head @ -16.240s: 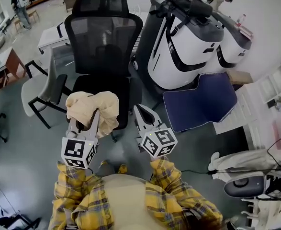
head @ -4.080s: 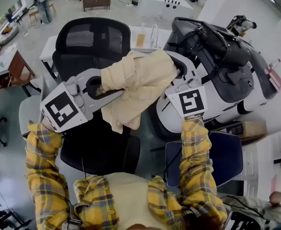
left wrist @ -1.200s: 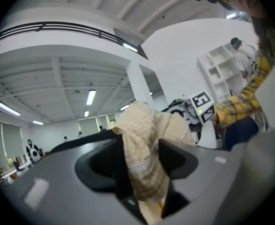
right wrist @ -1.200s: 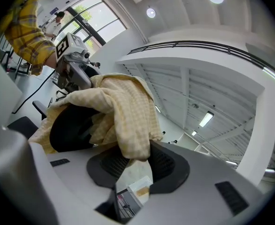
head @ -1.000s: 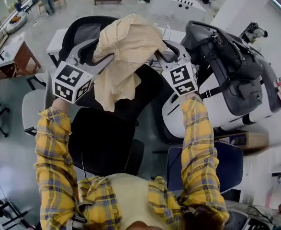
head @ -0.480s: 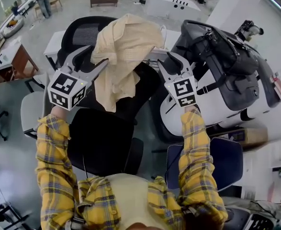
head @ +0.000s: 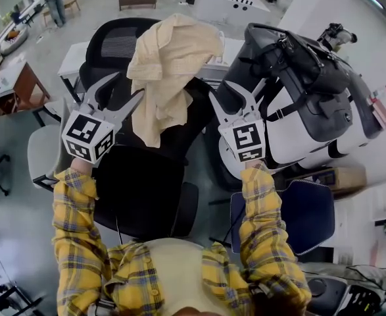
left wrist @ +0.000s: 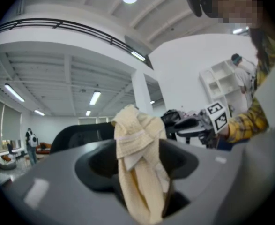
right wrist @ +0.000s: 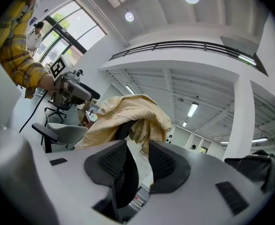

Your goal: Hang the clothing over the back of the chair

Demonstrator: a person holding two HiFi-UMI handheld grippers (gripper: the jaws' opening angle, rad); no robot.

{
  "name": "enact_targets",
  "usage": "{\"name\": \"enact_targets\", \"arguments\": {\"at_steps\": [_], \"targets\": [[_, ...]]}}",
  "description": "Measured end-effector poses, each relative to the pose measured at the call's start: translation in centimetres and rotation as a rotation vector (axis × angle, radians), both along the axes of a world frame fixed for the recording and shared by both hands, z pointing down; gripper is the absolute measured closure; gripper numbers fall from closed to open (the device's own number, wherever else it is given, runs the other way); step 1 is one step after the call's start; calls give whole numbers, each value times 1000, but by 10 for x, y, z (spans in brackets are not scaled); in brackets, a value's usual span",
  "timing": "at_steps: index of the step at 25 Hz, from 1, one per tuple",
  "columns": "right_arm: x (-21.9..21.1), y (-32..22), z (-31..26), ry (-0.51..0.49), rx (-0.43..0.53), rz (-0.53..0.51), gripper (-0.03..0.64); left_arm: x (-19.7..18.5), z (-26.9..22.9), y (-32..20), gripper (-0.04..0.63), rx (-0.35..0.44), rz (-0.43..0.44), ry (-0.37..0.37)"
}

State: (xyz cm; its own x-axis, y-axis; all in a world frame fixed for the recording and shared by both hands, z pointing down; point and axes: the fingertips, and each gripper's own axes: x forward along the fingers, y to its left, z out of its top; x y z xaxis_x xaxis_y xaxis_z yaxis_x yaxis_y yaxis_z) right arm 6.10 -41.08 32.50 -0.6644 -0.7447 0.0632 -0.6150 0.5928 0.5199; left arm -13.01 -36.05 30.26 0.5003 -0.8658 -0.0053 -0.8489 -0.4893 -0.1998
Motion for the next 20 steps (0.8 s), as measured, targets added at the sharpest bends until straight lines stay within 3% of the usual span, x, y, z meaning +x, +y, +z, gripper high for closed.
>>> {"name": "enact_targets", "arguments": {"at_steps": [3,8,20], "targets": [[-4,17,1,-51,-10,1,479,-6,4,14,325,4,-8,41],[-10,46,4,-127,-30,4,492,-6,8,46,411,8,9,127],[-22,99,21,-269,-100,-9,540,10,29,93,540,-11,-13,190]]}}
